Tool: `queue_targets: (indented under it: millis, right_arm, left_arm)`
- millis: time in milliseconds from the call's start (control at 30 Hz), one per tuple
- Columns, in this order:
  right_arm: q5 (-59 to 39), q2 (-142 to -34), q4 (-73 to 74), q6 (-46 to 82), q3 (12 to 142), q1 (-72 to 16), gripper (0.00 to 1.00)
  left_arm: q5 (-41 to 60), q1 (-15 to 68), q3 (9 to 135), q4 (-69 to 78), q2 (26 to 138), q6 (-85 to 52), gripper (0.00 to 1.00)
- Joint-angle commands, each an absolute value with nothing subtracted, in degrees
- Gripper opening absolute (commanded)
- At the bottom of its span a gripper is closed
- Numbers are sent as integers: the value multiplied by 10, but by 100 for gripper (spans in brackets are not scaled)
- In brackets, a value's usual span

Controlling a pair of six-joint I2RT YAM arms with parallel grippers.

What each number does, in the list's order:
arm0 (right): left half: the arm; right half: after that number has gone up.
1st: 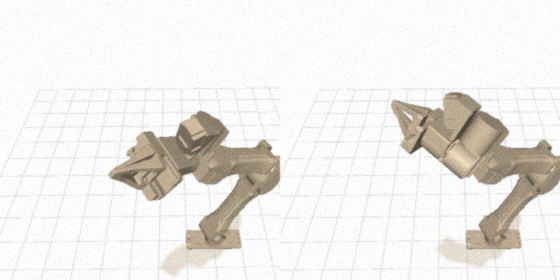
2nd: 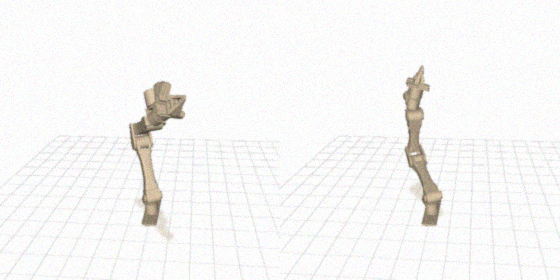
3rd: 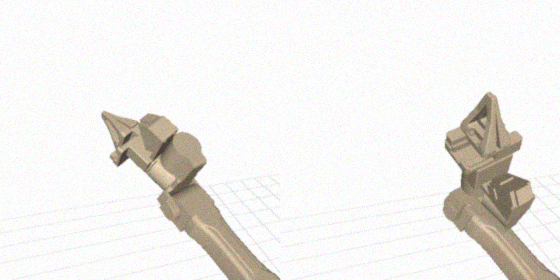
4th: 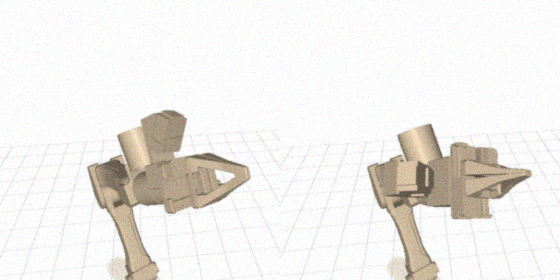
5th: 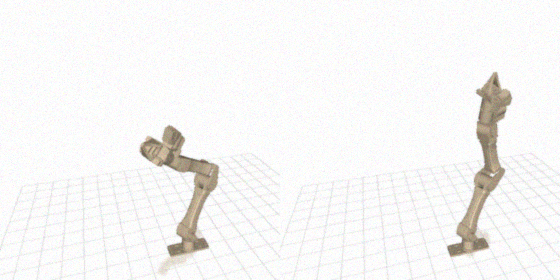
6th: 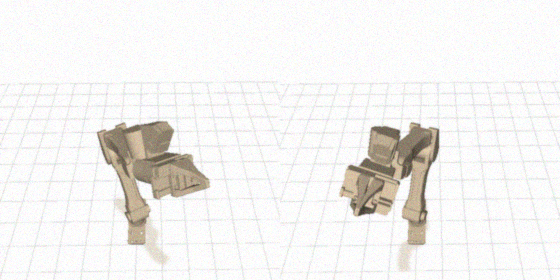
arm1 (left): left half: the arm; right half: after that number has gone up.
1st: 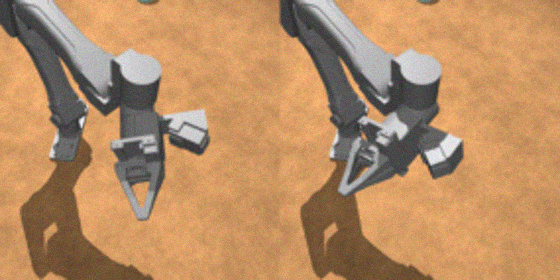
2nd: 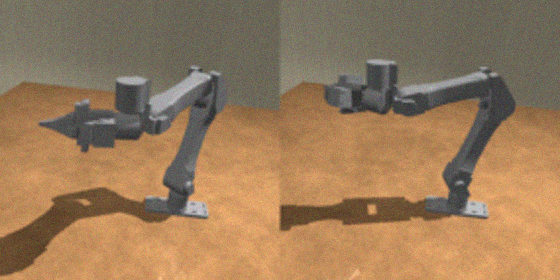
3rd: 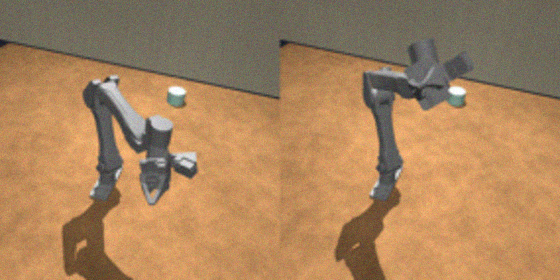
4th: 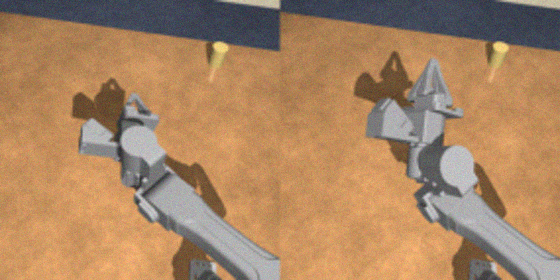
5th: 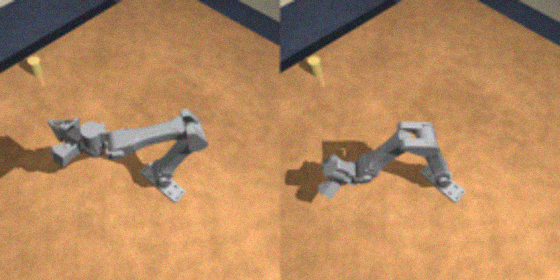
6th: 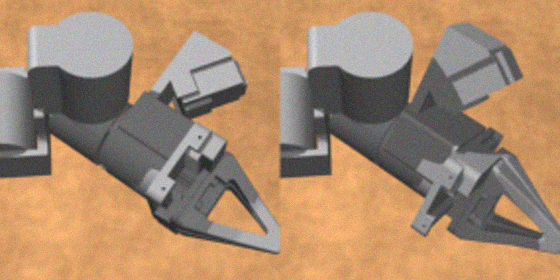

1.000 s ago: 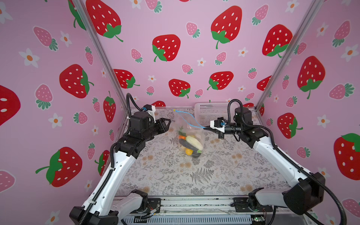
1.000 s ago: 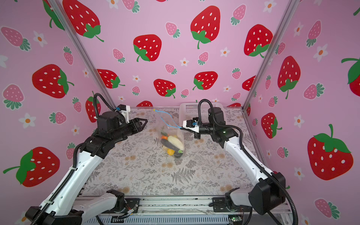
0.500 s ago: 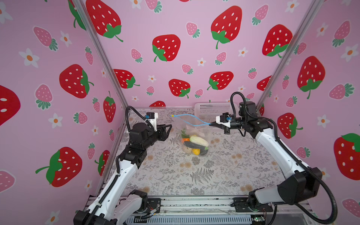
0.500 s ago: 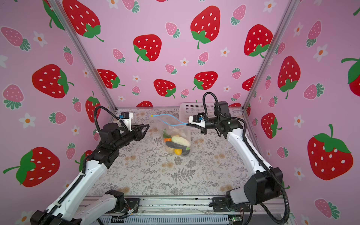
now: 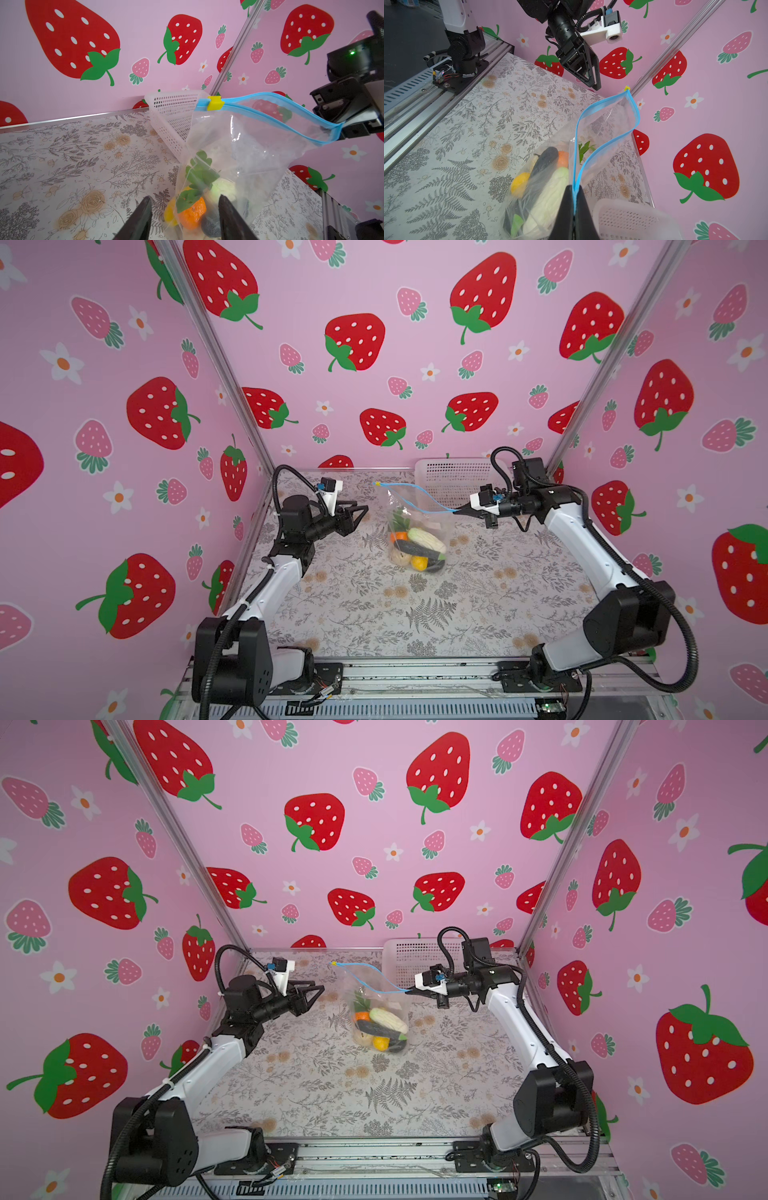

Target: Place the food in the zip-top bag and seal the zipper

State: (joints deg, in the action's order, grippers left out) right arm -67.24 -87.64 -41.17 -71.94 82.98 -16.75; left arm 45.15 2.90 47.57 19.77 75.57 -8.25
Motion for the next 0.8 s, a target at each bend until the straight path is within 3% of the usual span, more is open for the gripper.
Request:
queue_targets:
  millis: [0, 367, 767]
  right_arm:
    - [-717, -882, -484, -786, 851, -162, 0]
    - [-723, -876, -487, -797, 848, -159, 0]
    - [-724, -886, -488, -795, 854, -159, 0]
  left_arm:
    - [523, 26, 538, 240, 776, -39, 54]
    - [629, 26, 647, 162, 869, 9, 53]
    - [633, 41, 673, 158, 908, 6, 51]
